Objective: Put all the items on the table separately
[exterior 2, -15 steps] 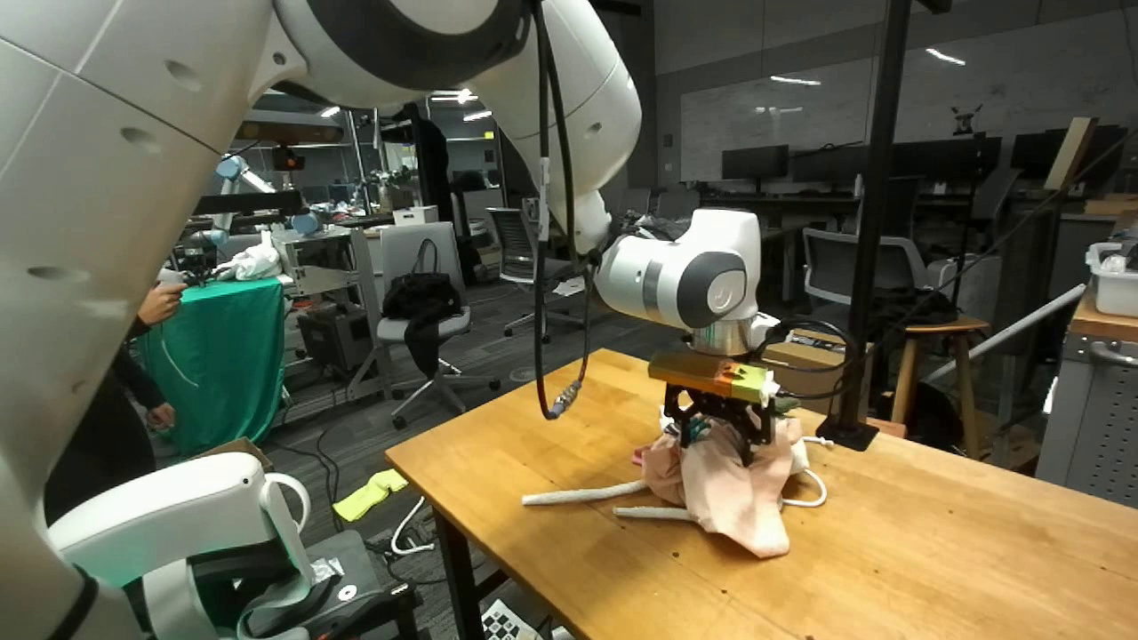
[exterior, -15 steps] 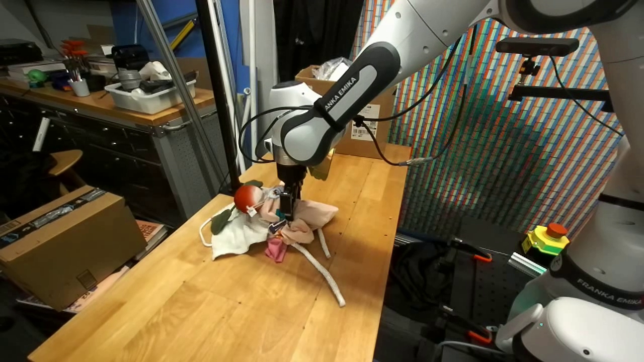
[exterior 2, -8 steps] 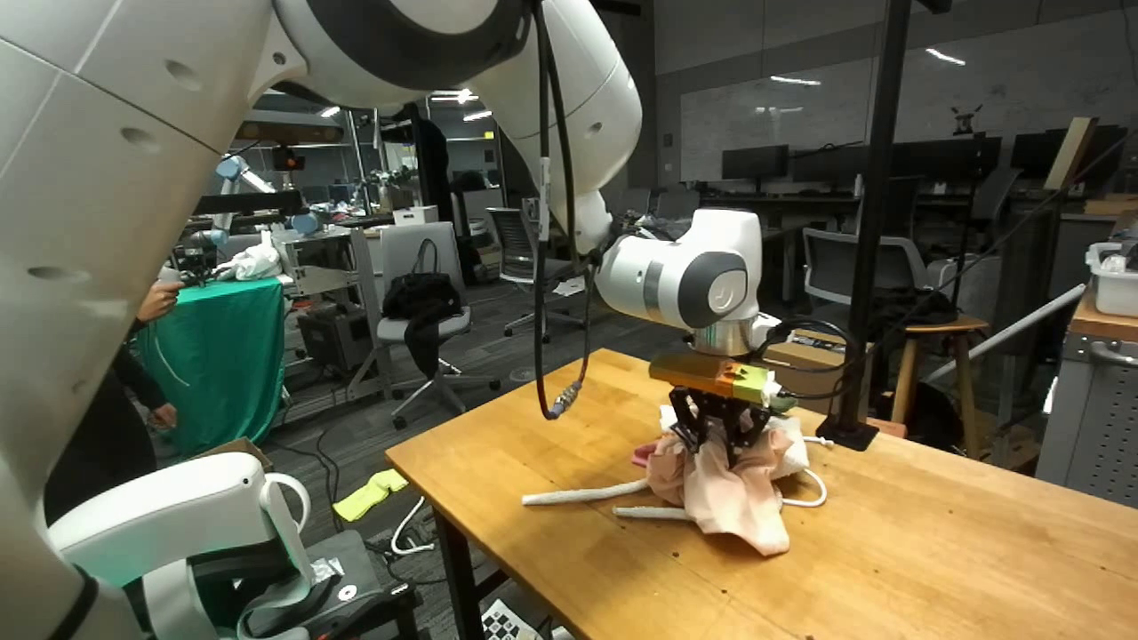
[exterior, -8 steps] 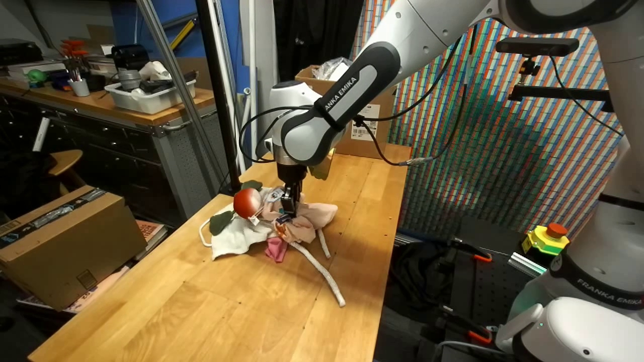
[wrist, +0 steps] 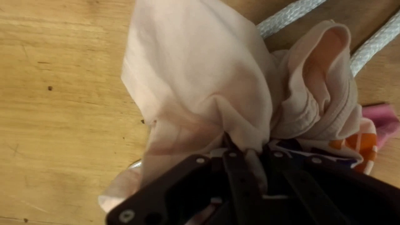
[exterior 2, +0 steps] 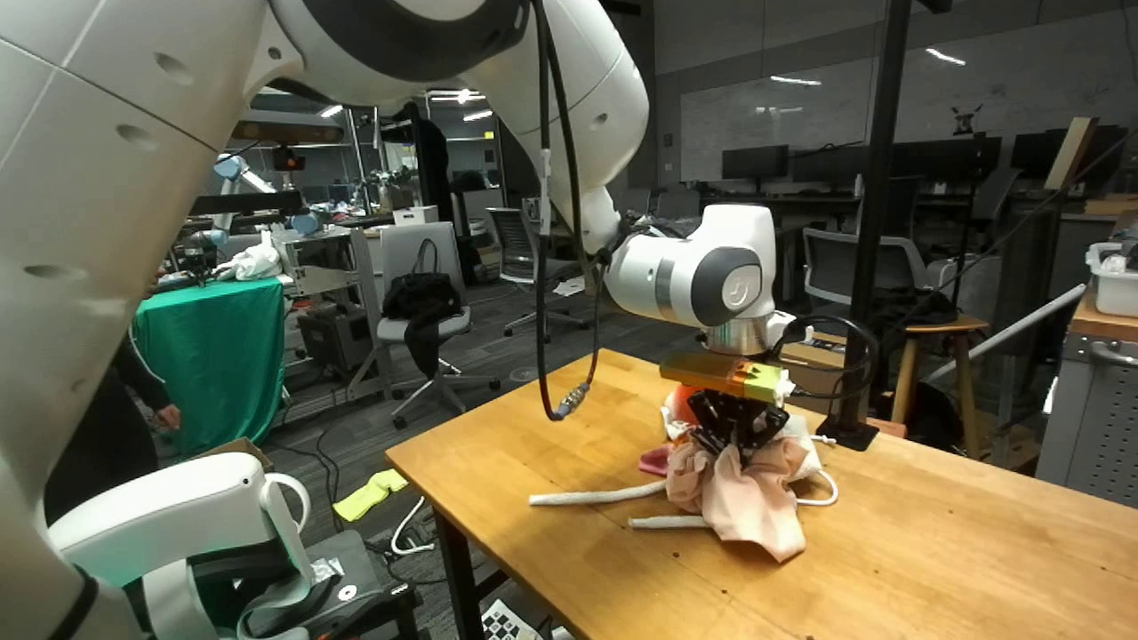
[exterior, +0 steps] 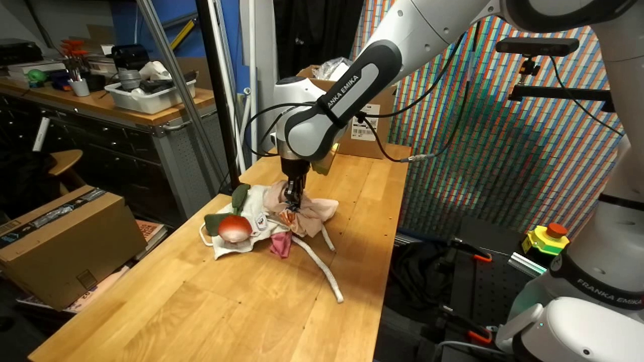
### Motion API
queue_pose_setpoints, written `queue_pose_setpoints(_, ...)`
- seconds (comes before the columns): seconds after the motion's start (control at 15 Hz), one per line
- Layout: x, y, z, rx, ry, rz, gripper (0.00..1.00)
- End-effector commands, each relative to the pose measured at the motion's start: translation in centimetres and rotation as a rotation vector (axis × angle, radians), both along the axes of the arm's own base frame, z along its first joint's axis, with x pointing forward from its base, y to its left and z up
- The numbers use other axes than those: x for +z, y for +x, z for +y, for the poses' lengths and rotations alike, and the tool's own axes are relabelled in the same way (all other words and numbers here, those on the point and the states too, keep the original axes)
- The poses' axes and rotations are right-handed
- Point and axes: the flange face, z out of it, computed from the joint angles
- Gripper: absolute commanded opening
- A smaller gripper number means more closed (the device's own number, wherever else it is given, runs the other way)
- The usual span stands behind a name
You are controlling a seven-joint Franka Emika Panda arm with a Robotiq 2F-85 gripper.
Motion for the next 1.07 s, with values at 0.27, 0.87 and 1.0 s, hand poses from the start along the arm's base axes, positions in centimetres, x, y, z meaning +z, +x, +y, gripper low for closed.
queue_pose_setpoints(0.27,5.0,0.6,-6.0,-0.205,-0.097,-0.106,0.05)
queue_pose_setpoints(0.87,9.0,0.4,-14.2,-0.476,-0.193,-0.2,0.05)
queue_pose_setpoints(1.0,8.9,0.1,-16.2,-0.541,-0.226,-0.207,0.05)
